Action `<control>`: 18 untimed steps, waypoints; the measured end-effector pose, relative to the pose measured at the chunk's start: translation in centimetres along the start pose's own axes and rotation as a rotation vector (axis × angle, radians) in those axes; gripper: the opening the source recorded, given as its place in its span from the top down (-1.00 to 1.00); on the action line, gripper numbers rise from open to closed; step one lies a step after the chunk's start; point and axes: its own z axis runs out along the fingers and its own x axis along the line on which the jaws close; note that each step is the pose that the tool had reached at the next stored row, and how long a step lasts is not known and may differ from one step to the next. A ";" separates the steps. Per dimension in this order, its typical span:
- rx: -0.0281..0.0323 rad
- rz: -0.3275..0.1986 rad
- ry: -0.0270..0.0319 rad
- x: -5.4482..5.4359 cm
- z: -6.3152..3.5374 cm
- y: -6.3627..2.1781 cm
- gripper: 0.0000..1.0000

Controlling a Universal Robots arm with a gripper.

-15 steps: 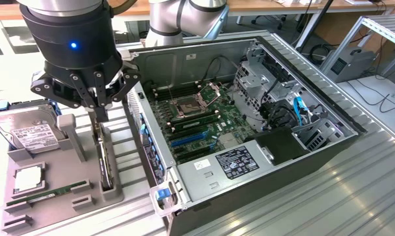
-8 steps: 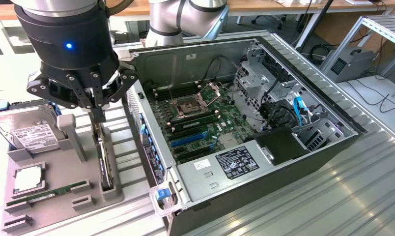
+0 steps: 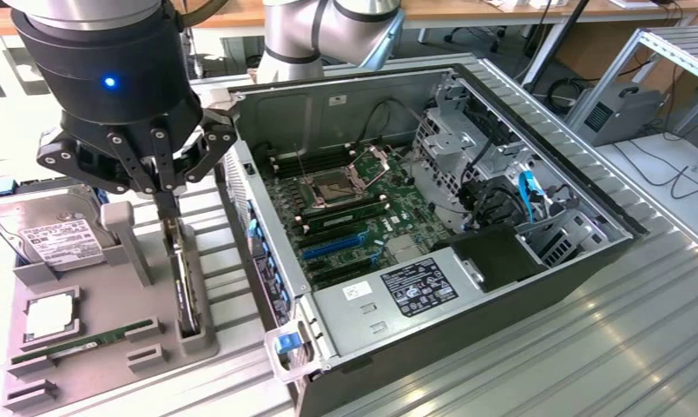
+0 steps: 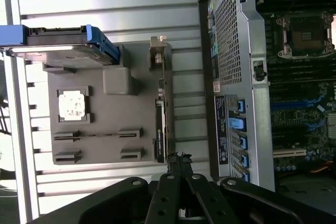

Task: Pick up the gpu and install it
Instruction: 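Reach for the gpu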

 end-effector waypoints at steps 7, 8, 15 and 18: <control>0.0000 0.000 0.0000 0.5 -0.02 -0.04 0.79; 0.0001 0.000 0.0000 0.6 -0.02 -0.04 0.79; 0.0001 0.000 0.0000 0.9 -0.03 -0.06 0.79; 0.0001 0.000 0.0000 0.9 -0.03 -0.07 0.79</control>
